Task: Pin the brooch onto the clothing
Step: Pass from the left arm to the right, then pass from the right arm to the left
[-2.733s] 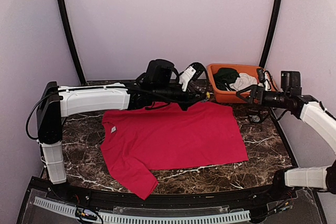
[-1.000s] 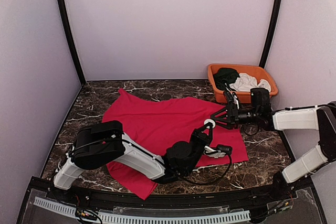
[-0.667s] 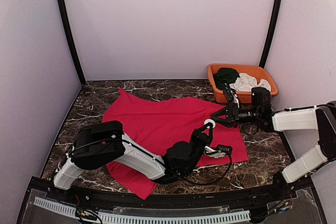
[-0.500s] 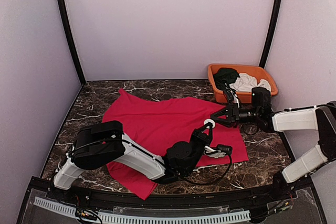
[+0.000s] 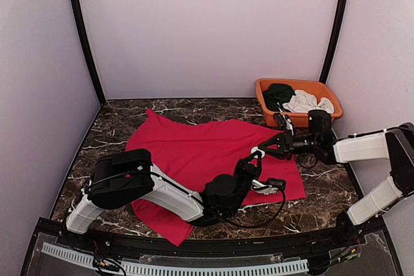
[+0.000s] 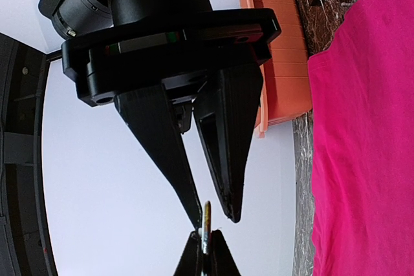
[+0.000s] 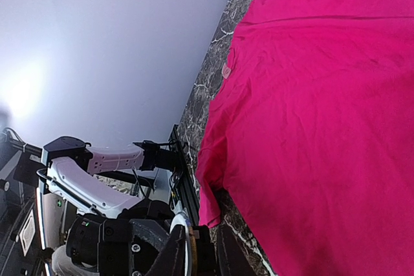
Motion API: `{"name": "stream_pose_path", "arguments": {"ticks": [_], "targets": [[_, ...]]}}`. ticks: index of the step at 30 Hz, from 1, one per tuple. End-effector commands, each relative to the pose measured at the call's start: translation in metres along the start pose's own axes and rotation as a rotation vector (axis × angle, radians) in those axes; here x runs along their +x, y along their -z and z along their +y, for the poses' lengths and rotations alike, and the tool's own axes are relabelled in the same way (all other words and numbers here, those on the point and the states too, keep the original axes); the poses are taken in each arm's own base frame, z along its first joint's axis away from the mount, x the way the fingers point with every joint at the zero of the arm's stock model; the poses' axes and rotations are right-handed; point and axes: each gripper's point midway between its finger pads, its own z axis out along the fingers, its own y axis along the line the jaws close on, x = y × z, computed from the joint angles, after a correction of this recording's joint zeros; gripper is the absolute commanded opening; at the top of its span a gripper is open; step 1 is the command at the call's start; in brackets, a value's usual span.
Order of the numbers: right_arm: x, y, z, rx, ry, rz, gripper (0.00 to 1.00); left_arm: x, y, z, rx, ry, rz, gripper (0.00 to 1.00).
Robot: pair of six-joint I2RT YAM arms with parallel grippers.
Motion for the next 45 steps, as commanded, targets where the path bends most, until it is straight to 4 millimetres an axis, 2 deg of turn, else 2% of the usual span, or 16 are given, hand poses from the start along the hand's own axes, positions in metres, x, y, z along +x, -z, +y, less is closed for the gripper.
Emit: {"name": "stream_pose_path", "arguments": {"ticks": [1, 5, 11, 13, 16, 19, 26, 33, 36, 38, 39, 40, 41, 42, 43, 45], "targets": [[0.003, -0.004, 0.004, -0.027, 0.019, 0.015, 0.13, 0.024, 0.007, 0.080, -0.249, 0.249, 0.070, 0.01], [0.003, -0.004, 0.008, -0.050, 0.023, 0.018, 0.00, 0.024, 0.007, 0.078, -0.246, 0.249, 0.071, 0.01], [0.005, -0.004, 0.012, -0.081, 0.005, 0.022, 0.00, 0.024, 0.007, 0.077, -0.242, 0.249, 0.074, 0.03], [0.005, -0.004, 0.014, -0.091, 0.000, 0.022, 0.00, 0.026, 0.007, 0.076, -0.241, 0.250, 0.079, 0.13], [0.003, -0.004, 0.016, -0.094, 0.001, 0.016, 0.00, 0.026, 0.008, 0.075, -0.236, 0.253, 0.085, 0.48], [0.001, -0.003, 0.015, -0.079, 0.007, 0.007, 0.00, 0.029, 0.008, 0.074, -0.232, 0.268, 0.097, 0.64], [-0.007, -0.001, 0.012, -0.037, 0.031, -0.009, 0.00, 0.044, 0.011, 0.075, -0.216, 0.366, 0.155, 0.74], [-0.019, 0.006, 0.019, -0.014, 0.069, -0.025, 0.00, 0.069, 0.025, 0.066, -0.190, 0.581, 0.222, 0.95], [-0.023, 0.010, 0.022, 0.019, 0.102, -0.028, 0.00, 0.080, 0.032, 0.062, -0.162, 0.716, 0.233, 0.99], [-0.027, 0.014, 0.023, 0.056, 0.138, -0.038, 0.00, 0.082, 0.033, 0.053, -0.090, 0.806, 0.235, 0.99], [-0.028, 0.017, 0.023, 0.069, 0.146, -0.044, 0.00, 0.077, 0.032, 0.032, 0.013, 0.767, 0.235, 0.99], [-0.028, 0.019, 0.024, 0.076, 0.150, -0.047, 0.00, 0.081, 0.032, 0.039, 0.031, 0.920, 0.235, 0.99], [-0.029, 0.022, 0.025, 0.083, 0.155, -0.053, 0.00, 0.079, 0.031, 0.016, 0.153, 0.897, 0.233, 0.99], [-0.029, 0.024, 0.026, 0.089, 0.162, -0.055, 0.00, 0.084, 0.030, 0.027, 0.170, 1.065, 0.231, 0.99], [-0.029, 0.027, 0.027, 0.097, 0.167, -0.057, 0.00, 0.084, 0.028, 0.009, 0.292, 1.077, 0.213, 0.99], [-0.028, 0.031, 0.028, 0.122, 0.184, -0.055, 0.00, 0.090, 0.027, 0.021, 0.395, 1.279, 0.157, 0.99]]}}
